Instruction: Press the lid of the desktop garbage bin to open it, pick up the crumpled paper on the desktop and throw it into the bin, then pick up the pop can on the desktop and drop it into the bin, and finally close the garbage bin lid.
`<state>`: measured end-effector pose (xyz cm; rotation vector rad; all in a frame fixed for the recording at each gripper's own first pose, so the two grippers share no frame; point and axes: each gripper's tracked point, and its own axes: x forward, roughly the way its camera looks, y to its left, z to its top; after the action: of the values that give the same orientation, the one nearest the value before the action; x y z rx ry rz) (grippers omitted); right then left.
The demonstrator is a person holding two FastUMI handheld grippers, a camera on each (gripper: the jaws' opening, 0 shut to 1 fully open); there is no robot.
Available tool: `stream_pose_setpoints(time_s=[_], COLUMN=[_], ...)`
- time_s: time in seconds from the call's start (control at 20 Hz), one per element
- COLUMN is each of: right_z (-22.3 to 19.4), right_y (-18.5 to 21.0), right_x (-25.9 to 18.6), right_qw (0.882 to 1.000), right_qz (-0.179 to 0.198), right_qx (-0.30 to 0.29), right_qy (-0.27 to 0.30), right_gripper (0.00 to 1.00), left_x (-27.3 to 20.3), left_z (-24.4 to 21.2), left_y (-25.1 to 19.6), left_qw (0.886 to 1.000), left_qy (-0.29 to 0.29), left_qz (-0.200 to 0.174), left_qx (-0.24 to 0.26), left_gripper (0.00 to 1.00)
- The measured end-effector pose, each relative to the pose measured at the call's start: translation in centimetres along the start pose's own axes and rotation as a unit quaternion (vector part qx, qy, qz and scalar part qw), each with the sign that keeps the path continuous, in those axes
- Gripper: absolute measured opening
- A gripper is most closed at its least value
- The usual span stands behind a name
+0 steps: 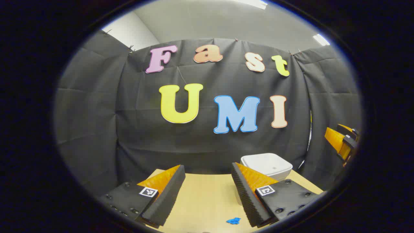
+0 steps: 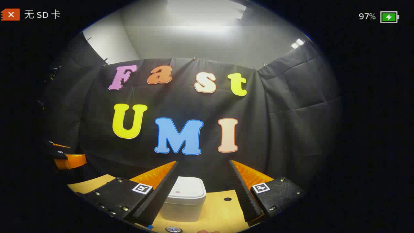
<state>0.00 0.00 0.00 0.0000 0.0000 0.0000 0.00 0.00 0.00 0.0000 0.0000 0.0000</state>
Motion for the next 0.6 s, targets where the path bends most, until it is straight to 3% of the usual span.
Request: stream_pose_setpoints(time_s=[0.5, 0.55, 0.6], right_z=[-0.2, -0.2, -0.2], right_y=[0.3, 0.3, 0.4], right_x=[1.1, 1.3, 1.4], right_qw=[1.000, 1.000, 1.000], right_qz=[0.003, 0.006, 0.007], right_qx=[0.013, 0.015, 0.017], right_qy=[0.003, 0.004, 0.004], right_gripper=[0.96, 1.00, 0.97], left_x=[1.1, 1.1, 1.1], left_z=[0.2, 0.2, 0.3], left_y=[-1.9, -2.2, -2.2], left_qw=[1.000, 1.000, 1.000], left_qy=[-0.003, -0.004, -0.004], left_qz=[-0.001, -0.001, 0.000], left_qx=[0.004, 0.002, 0.002], left_gripper=[0.95, 0.95, 0.94])
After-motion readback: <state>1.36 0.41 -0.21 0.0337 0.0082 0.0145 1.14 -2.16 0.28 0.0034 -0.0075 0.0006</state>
